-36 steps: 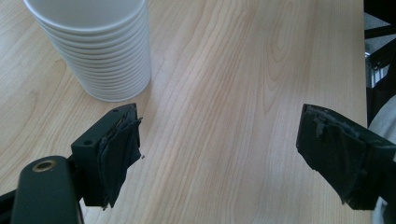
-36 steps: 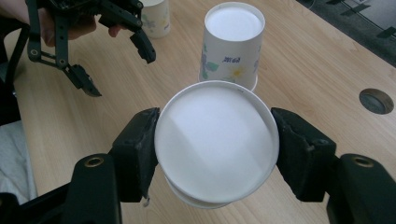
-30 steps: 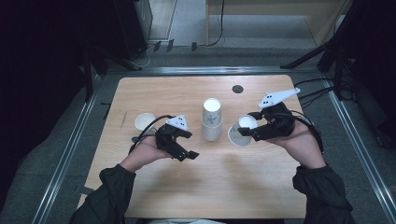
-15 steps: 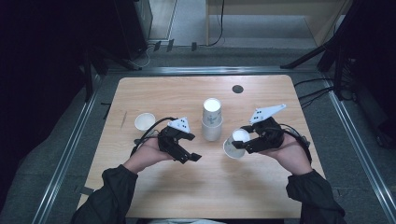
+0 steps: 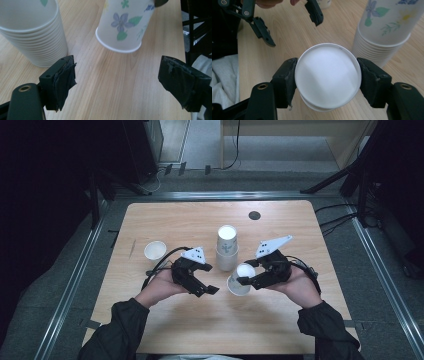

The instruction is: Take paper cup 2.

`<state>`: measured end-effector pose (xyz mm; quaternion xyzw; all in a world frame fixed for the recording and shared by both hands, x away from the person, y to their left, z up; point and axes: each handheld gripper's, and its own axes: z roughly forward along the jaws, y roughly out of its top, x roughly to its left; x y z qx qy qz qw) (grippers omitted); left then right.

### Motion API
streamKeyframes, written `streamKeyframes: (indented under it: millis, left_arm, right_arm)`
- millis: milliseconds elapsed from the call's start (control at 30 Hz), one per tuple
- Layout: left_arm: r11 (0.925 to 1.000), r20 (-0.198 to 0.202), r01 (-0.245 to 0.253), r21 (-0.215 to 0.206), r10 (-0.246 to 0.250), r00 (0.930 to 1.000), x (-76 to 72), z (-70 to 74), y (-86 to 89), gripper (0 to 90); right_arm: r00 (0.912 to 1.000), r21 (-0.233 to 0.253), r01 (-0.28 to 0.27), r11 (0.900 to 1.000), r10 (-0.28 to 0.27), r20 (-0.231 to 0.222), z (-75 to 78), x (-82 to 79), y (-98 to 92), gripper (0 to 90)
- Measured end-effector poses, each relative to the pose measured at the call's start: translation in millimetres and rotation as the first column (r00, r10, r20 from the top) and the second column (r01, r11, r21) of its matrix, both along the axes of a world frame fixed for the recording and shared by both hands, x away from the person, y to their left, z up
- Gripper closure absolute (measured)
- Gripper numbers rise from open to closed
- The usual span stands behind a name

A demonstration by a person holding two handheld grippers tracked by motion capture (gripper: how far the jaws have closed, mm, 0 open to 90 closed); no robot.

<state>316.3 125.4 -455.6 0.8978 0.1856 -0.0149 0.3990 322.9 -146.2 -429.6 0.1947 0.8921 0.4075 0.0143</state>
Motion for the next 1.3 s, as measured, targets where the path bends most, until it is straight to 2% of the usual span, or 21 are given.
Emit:
streamKeyframes:
  millis: [167,367,500,633,800,867,967,1000,1067,1133,1233,1300]
  left_arm:
    - [0.9999,0.000,0.010,0.005,-0.010,0.9999,-4.6,-2.6,-3.2,14.4]
    - [0.9998,0.005,-0.005,-0.021,0.005,1.0000,-7.8,-3.8,1.3,14.4]
    - [0.9997,0.010,-0.006,-0.023,0.006,0.9999,-9.8,-4.3,3.2,14.4]
    - [0.9989,-0.003,-0.005,-0.046,0.005,1.0000,-11.6,-6.3,3.2,14.4]
    - [0.9981,-0.004,0.011,-0.060,-0.012,0.9999,-13.4,-11.1,2.5,14.8]
    - [0.9974,-0.004,0.000,-0.072,0.000,1.0000,-14.3,-11.5,3.6,15.2]
    - [0.9964,0.001,0.000,-0.085,0.000,1.0000,-15.0,-11.2,4.7,17.2]
    - [0.9958,0.013,0.002,-0.092,-0.001,0.9999,-15.8,-11.0,5.9,21.6]
    - [0.9952,0.023,0.002,-0.098,0.001,0.9997,-16.7,-10.2,7.0,24.0]
    - [0.9954,0.033,0.001,-0.096,0.002,0.9995,-17.3,-9.4,7.4,24.5]
    - [0.9964,0.056,0.007,-0.085,-0.003,0.9984,-18.6,-7.4,7.8,28.0]
    - [0.9970,0.042,0.023,-0.075,-0.020,0.9989,-18.6,-7.1,7.5,29.5]
  right_arm:
    - [0.9991,0.015,-0.041,0.999,0.041,-0.007,1.1,-1.3,9.8,35.9]
    - [0.9962,0.032,-0.085,0.996,0.085,-0.016,2.0,-1.8,23.8,36.3]
    - [0.9938,0.050,-0.107,0.993,0.108,-0.026,2.5,-1.3,32.1,36.3]
    - [0.9926,0.055,-0.114,0.992,0.116,-0.034,3.2,-1.2,37.8,36.4]
    - [0.9869,0.098,-0.144,0.985,0.150,-0.058,5.5,0.2,48.6,36.5]
    - [0.9864,0.109,-0.143,0.984,0.151,-0.065,6.9,0.9,52.2,36.5]
    - [0.9849,0.127,-0.150,0.981,0.159,-0.068,8.4,1.0,56.0,36.5]
    - [0.9843,0.134,-0.153,0.979,0.163,-0.068,8.9,1.0,56.7,36.6]
    - [0.9839,0.143,-0.154,0.978,0.165,-0.068,9.9,1.4,56.4,36.6]
    - [0.9841,0.146,-0.153,0.977,0.164,-0.067,10.1,1.8,55.8,36.6]
    - [0.9818,0.160,-0.153,0.975,0.168,-0.089,9.4,4.9,53.8,36.4]
    - [0.9788,0.158,-0.171,0.972,0.186,-0.085,7.8,5.2,53.7,35.2]
